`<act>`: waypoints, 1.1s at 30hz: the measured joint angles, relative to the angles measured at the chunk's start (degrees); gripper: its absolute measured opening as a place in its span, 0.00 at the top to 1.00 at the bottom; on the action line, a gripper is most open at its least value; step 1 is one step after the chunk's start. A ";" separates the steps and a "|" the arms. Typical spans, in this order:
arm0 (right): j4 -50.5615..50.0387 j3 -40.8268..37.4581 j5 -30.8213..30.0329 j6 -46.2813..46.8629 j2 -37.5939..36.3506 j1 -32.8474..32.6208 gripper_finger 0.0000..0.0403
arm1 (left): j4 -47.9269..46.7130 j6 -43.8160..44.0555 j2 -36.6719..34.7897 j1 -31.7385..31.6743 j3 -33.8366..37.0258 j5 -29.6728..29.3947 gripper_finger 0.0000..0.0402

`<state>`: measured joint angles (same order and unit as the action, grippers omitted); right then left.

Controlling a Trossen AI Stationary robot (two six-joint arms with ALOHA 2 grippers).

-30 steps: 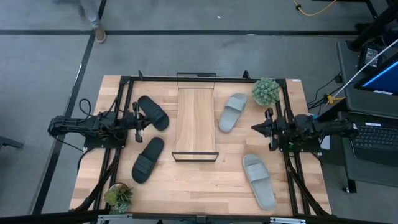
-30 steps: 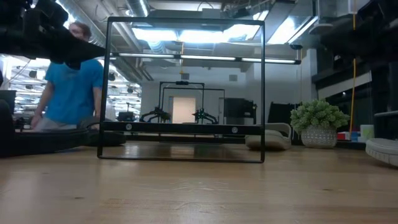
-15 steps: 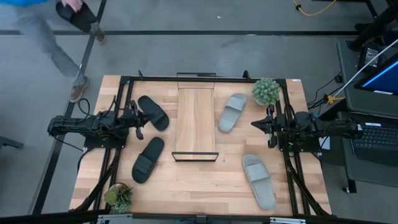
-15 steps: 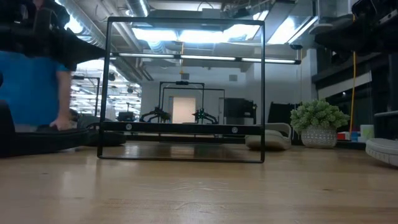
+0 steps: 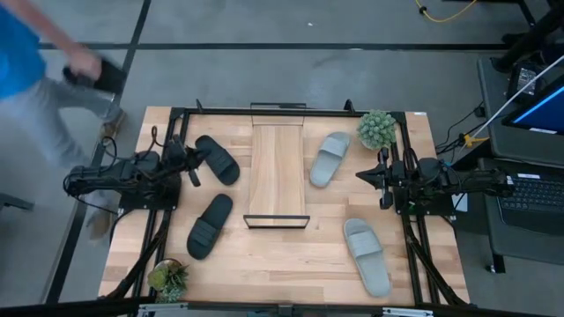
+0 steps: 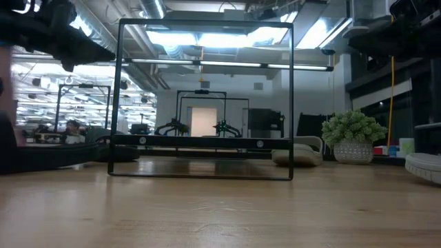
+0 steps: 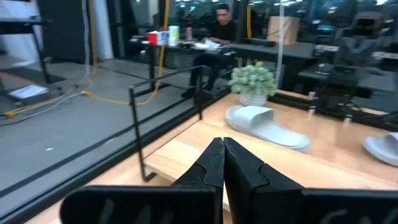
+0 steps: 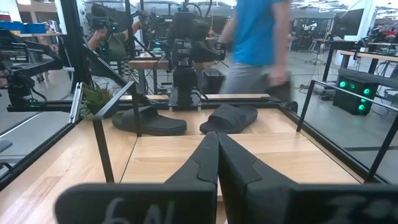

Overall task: Pick and place slides into the shelf
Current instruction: Put the top black slides on the shelf

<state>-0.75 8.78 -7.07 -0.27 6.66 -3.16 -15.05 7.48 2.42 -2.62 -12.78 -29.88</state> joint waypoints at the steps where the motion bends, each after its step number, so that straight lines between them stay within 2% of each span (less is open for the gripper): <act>1: 0.00 0.00 0.00 0.01 0.00 0.00 0.98 | 0.05 0.05 0.76 -0.87 -0.03 0.10 1.00; 8: 0.20 0.00 0.00 0.02 0.00 0.00 0.98 | 0.10 1.06 5.81 -7.81 -0.23 1.64 1.00; 14: 0.63 0.04 -0.01 -0.07 0.00 0.00 0.98 | 0.55 -0.40 10.31 -15.60 -4.49 8.44 1.00; 24: 0.19 0.04 -0.02 -0.22 0.00 0.00 0.98 | -2.07 -2.30 21.49 -30.26 -11.51 22.84 1.00; 33: -1.85 0.04 0.07 -0.04 0.00 0.00 0.98 | -3.80 -4.58 31.63 -43.62 -15.18 45.51 1.00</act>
<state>-2.60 8.82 -7.01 -0.32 6.66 -3.16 -18.86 2.90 34.06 -46.24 -27.96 15.63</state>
